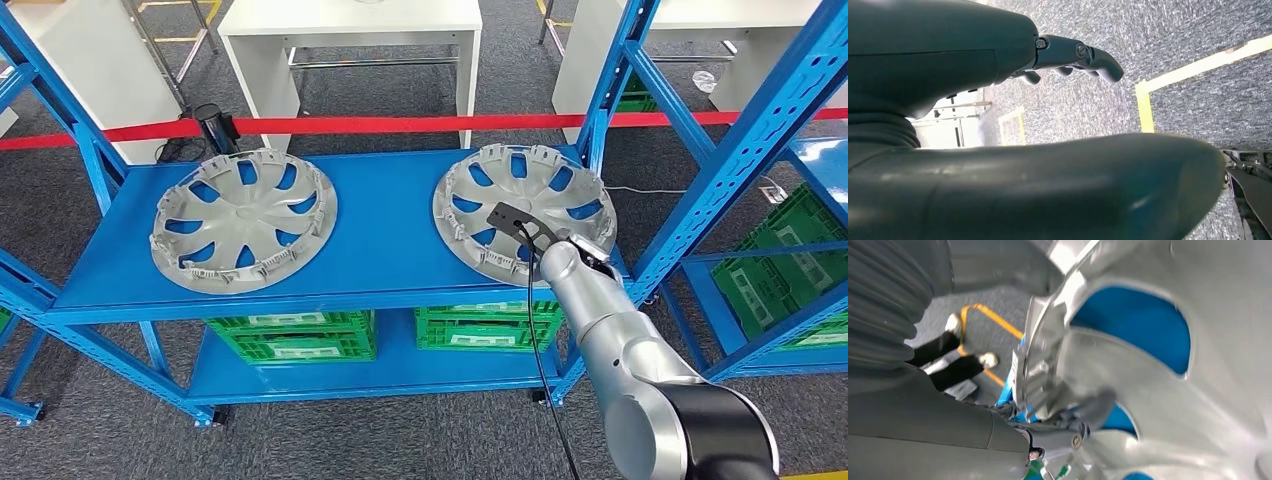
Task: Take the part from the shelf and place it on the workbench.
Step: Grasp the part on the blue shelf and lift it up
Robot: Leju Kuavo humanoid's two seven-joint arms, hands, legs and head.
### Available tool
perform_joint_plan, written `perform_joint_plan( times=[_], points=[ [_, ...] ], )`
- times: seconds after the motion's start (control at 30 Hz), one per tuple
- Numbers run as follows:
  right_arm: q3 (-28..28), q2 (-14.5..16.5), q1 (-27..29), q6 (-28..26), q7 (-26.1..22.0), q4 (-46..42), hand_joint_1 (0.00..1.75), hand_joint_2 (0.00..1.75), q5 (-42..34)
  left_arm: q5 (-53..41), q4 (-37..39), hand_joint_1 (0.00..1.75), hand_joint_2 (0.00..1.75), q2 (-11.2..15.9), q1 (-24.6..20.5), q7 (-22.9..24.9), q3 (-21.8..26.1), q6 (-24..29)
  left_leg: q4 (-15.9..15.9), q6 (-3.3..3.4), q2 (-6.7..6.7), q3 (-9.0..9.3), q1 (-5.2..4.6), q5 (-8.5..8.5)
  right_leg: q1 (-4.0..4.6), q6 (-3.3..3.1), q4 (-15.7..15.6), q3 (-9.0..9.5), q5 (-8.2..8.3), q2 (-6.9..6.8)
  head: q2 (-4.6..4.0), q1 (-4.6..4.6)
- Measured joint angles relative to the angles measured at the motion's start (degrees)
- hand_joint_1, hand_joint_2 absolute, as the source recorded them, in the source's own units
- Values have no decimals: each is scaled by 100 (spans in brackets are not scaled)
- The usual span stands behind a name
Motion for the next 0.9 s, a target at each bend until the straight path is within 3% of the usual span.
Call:
perform_joint_plan(
  times=[0.73, 0.87, 0.9],
  points=[
    [-355, -42, -28, -126, 28, -1, 171, 175, -242, 32, 0, 0, 0, 0, 5, 5, 117, 37, 2, 17, -3, 33, 0, -18, 2, 14, -1, 42, -24, -4, 0, -1],
    [-356, -49, -30, -125, 13, -1, 7, 175, -233, 46, 0, 0, 0, -1, 5, 31, 127, 67, 3, 18, -3, 34, 0, -19, 1, 15, -1, 44, -25, -4, 0, 0],
    [-357, -49, -29, -125, 8, -1, 0, 175, -219, 47, 0, 0, 0, -2, 5, 35, 127, 70, 3, 18, -3, 34, 0, -19, 1, 15, -1, 44, -25, -4, 0, 0]
  ],
)
